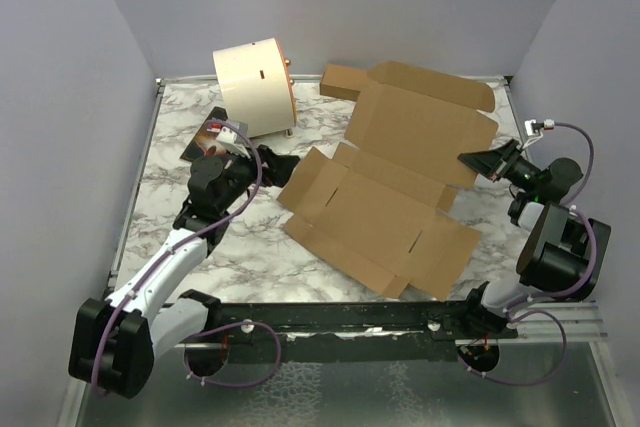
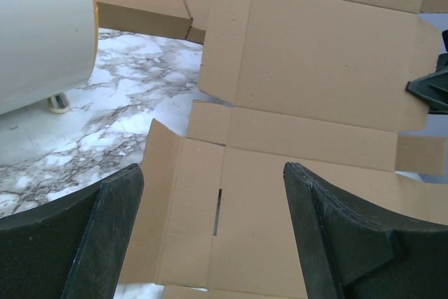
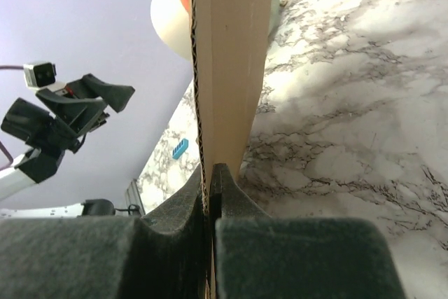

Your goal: Fold the paper box

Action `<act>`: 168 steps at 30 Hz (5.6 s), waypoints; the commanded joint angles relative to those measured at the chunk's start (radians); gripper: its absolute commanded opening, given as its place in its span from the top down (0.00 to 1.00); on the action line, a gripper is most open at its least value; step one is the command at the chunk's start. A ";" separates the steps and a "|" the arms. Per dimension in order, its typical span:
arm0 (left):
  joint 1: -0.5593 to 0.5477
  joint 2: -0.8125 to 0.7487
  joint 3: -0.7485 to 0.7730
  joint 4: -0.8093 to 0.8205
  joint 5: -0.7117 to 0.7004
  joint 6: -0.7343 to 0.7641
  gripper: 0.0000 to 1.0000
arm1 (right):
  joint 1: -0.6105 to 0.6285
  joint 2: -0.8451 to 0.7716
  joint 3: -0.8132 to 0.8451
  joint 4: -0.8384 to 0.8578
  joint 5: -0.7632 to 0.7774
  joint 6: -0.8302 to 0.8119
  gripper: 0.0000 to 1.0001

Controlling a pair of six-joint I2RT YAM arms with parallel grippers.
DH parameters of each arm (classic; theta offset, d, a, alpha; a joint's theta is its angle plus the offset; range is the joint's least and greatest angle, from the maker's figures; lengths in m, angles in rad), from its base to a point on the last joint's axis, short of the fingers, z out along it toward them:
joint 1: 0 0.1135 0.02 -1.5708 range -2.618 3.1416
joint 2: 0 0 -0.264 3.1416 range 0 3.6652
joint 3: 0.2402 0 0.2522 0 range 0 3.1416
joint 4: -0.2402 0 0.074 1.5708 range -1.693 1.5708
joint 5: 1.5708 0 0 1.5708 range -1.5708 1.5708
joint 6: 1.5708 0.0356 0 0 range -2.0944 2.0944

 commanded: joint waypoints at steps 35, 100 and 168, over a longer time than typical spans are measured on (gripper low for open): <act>0.117 0.690 0.473 0.787 0.592 -0.199 0.15 | 0.146 -0.301 0.319 -0.101 -0.206 -0.257 0.99; 0.094 0.936 0.856 1.308 0.967 -0.649 1.00 | 0.300 -0.114 1.028 -1.830 -0.046 -1.599 0.99; 0.079 0.706 -0.012 1.132 0.152 0.119 0.84 | 0.299 -0.116 0.796 -1.564 -0.017 -0.707 0.99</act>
